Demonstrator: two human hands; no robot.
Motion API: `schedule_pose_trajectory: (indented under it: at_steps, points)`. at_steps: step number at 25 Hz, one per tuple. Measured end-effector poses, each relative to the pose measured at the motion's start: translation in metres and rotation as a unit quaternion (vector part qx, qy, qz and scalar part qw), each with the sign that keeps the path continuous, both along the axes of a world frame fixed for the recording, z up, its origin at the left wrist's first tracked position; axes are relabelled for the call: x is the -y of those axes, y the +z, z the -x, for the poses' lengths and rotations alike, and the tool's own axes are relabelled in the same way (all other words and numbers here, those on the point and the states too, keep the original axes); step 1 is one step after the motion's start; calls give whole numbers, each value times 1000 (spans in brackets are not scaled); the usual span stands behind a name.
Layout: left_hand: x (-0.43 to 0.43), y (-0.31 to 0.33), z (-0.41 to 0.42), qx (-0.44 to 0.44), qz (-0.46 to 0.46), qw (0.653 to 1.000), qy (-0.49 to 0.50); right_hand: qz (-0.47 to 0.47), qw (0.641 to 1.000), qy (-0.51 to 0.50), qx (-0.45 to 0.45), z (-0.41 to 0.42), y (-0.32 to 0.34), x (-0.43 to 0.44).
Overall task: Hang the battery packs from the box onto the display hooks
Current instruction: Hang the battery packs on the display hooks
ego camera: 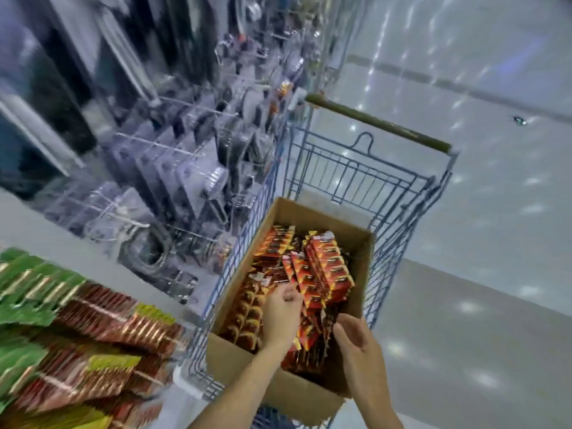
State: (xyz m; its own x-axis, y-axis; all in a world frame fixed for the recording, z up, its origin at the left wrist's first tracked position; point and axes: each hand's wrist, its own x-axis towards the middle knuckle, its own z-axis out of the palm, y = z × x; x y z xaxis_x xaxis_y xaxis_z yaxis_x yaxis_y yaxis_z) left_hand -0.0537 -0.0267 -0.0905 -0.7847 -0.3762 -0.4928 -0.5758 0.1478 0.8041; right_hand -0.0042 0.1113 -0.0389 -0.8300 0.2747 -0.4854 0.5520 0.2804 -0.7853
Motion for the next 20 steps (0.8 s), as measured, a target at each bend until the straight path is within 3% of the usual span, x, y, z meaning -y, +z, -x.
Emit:
schedule_pose_trajectory:
  at_steps: [7,12,16,20]
  points:
    - [-38,-46,65,103,98,990,13,31,998,-55,30,-8,-13,-18]
    - [-40,-58,92,163,118,980,1,29,997,-60,41,-6,-17,-21]
    - [-32,-61,93,148,123,981,28,16,999,-29,30,6,-20,-23]
    - [5,-15,60,72,56,995,43,13,1000,8,24,26,-24,-15]
